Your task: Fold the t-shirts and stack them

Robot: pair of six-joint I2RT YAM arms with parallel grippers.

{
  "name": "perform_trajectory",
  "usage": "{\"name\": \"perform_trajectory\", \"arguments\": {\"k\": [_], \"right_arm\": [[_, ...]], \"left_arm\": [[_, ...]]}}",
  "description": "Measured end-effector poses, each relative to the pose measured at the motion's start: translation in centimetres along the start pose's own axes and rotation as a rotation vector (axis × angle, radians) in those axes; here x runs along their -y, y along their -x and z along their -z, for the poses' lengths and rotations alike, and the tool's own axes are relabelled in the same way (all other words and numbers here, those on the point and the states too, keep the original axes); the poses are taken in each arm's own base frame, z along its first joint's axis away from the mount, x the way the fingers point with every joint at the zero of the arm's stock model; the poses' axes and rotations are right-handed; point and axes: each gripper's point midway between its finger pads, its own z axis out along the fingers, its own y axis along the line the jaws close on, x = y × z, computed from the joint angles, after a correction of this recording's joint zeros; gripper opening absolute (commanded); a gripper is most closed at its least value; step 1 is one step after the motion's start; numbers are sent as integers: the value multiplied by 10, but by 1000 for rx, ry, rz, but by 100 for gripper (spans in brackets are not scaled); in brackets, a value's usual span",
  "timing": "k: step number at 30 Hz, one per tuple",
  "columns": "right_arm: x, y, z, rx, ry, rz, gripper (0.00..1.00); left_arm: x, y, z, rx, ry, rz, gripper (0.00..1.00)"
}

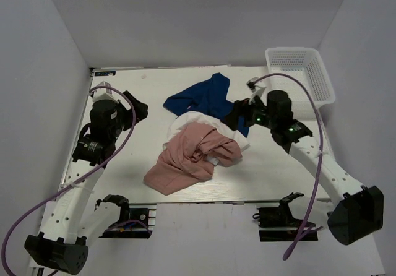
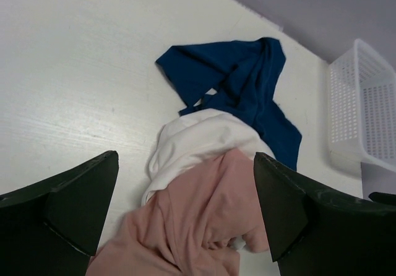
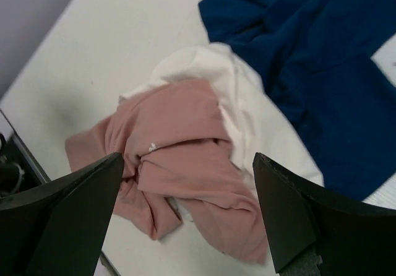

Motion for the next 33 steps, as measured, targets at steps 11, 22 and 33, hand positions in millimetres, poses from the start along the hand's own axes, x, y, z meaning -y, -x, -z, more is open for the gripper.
{"name": "perform_trajectory", "arguments": {"k": [11,22,33], "right_arm": [[-44,-129,-88,-401,-39,235,90],[-37,-146,-121,-361,-153,275,4],[-72,-17,-97,-17,-169,258,0]], "left_arm": [[-34,-36,-11,-137,154,14,100],[-41,-44,-10,-151,172,11,100],[-39,-40,-2,-123,151,18,100]]}}
